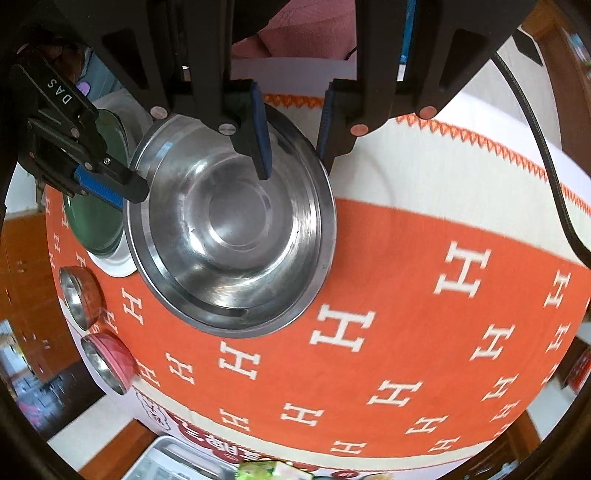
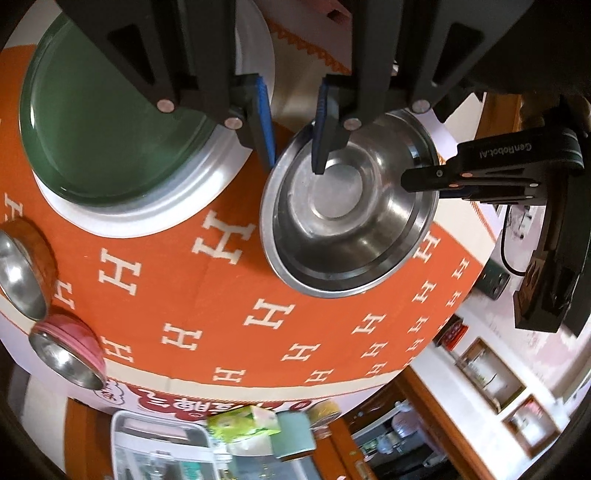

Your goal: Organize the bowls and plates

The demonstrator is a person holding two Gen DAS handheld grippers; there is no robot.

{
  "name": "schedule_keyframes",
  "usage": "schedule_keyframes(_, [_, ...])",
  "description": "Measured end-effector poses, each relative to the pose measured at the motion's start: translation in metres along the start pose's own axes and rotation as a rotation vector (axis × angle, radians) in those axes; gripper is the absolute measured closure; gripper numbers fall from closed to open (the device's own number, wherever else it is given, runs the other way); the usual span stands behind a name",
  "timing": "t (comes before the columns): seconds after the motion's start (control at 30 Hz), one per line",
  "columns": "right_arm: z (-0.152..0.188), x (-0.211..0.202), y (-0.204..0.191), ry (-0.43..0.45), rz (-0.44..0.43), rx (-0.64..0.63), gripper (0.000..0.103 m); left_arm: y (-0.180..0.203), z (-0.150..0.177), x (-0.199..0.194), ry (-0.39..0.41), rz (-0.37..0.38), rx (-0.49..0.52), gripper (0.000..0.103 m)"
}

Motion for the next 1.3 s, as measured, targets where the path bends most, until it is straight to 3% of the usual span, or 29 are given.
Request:
schedule_keyframes(0.33, [0.004,0.004,-0.015,-0.035,-0.012,-0.093,0.080,-0.015,0.008,0.000,0.013,-0.027,-0.076,0.078])
schedule_keyframes(0.5, [0.004,0.003,-0.016,-0.036,-0.012,-0.105,0.079,-0.013,0.006,-0.002,0.024,-0.041,-0.070,0.076])
schedule_keyframes(0.83, [0.002,-0.014,-0.006,0.025,0.014,-0.079,0.079,0.000,-0.009,-0.029,0.134,-0.075,-0.009,0.071])
schedule_keyframes(0.97, [0.003,-0.026,0.006,0.053,0.028,-0.042,0.079,0.013,-0.015,-0.044,0.161,-0.054,0.015,0.070])
schedule_keyframes(1.3, [0.021,-0.063,0.066,0.099,0.096,0.113,0.076,0.080,-0.019,-0.071,0.233,-0.017,0.134,0.056])
Point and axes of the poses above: each gripper's, at about its wrist camera, not at the fingertips, and x roughly the way its jaws point, y to its right, z to its underside, the point moved 8 cm from there along x, roughly the way its jaws point, and after that the axes turned 14 degrees about -x, right-handed, at the moved point
